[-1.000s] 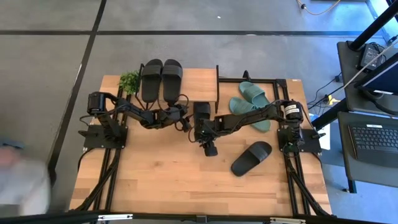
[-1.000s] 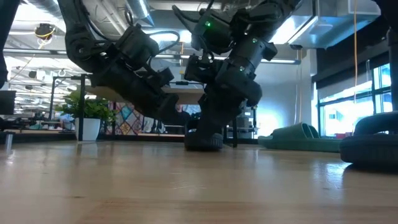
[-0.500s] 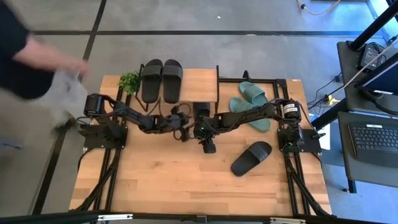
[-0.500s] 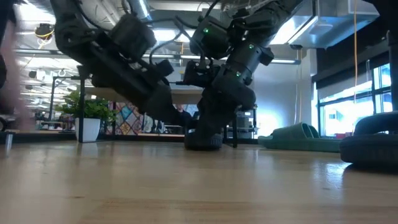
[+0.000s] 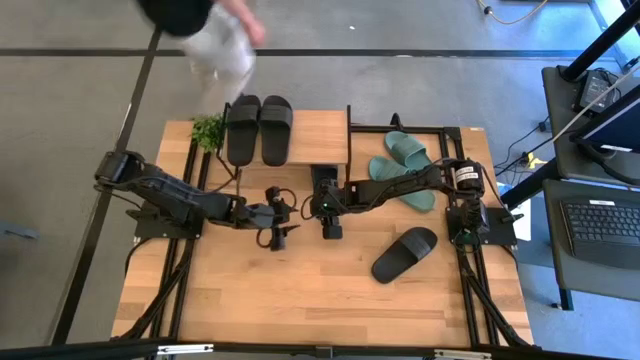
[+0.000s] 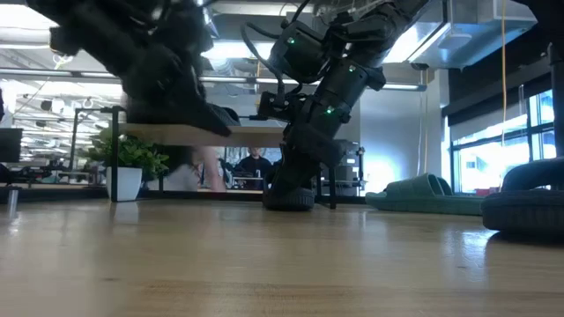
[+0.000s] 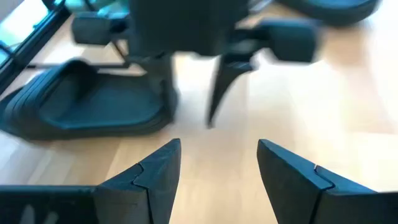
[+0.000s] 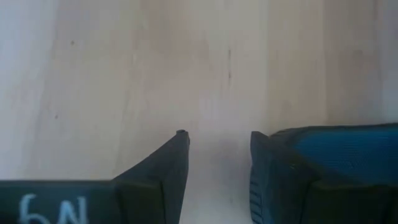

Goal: Pick and place slides into the shelf
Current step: Put the black slipper under the shelf

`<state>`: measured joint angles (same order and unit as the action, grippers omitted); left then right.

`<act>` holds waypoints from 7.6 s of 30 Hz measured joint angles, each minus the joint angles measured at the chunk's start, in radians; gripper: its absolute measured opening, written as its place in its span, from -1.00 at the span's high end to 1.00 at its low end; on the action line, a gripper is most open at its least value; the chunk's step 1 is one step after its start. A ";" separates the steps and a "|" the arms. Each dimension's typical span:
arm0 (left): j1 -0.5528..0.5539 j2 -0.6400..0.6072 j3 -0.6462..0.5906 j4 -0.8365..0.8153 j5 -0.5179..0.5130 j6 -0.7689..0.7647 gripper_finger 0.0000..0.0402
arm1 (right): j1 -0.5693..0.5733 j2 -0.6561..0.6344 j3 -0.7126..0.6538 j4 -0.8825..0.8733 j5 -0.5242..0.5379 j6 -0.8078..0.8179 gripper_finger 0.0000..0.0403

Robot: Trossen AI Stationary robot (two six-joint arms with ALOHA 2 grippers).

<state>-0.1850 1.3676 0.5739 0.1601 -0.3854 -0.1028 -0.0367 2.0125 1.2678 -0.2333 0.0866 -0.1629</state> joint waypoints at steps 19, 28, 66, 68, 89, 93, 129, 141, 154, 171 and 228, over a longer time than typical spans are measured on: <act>-0.141 -0.088 0.000 -0.151 -0.019 -0.012 -0.02 | 0.030 0.000 0.000 0.045 0.009 -0.077 0.15; -0.146 -0.088 0.000 -0.192 -0.017 -0.026 -0.02 | 0.027 -0.001 0.000 0.160 0.133 -0.108 0.15; -0.146 -0.088 0.000 -0.194 -0.018 -0.026 -0.02 | 0.006 -0.002 -0.001 -0.063 0.216 -0.050 0.91; -0.146 -0.088 0.000 -0.194 -0.018 -0.026 -0.02 | 0.007 -0.002 -0.001 -0.063 0.219 -0.045 0.95; -0.146 -0.087 0.000 -0.194 -0.018 -0.026 -0.02 | 0.022 -0.002 0.000 -0.166 0.326 0.134 0.95; -0.146 -0.087 0.000 -0.194 -0.018 -0.027 -0.02 | 0.022 -0.002 0.000 -0.169 0.326 0.132 0.95; -0.145 -0.087 0.000 -0.194 -0.018 -0.027 -0.02 | 0.000 -0.001 0.000 -0.179 0.394 0.076 0.48; -0.146 -0.087 0.000 -0.194 -0.018 -0.027 -0.02 | 0.002 -0.001 0.000 -0.180 0.393 0.072 0.06; -0.146 -0.087 0.000 -0.195 -0.018 -0.028 -0.02 | 0.061 -0.001 0.048 -0.255 0.397 0.052 0.04; -0.146 -0.087 -0.001 -0.237 -0.017 -0.048 -0.02 | 0.296 -0.001 0.416 -1.123 0.541 0.605 0.04; -0.172 -0.087 -0.001 -0.266 -0.013 -0.048 -0.02 | 0.653 -0.024 0.001 -1.265 0.095 1.749 0.59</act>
<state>-0.3569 1.2808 0.5732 -0.1055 -0.3981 -0.1505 0.6159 1.9888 1.2686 -1.4979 0.1814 1.5863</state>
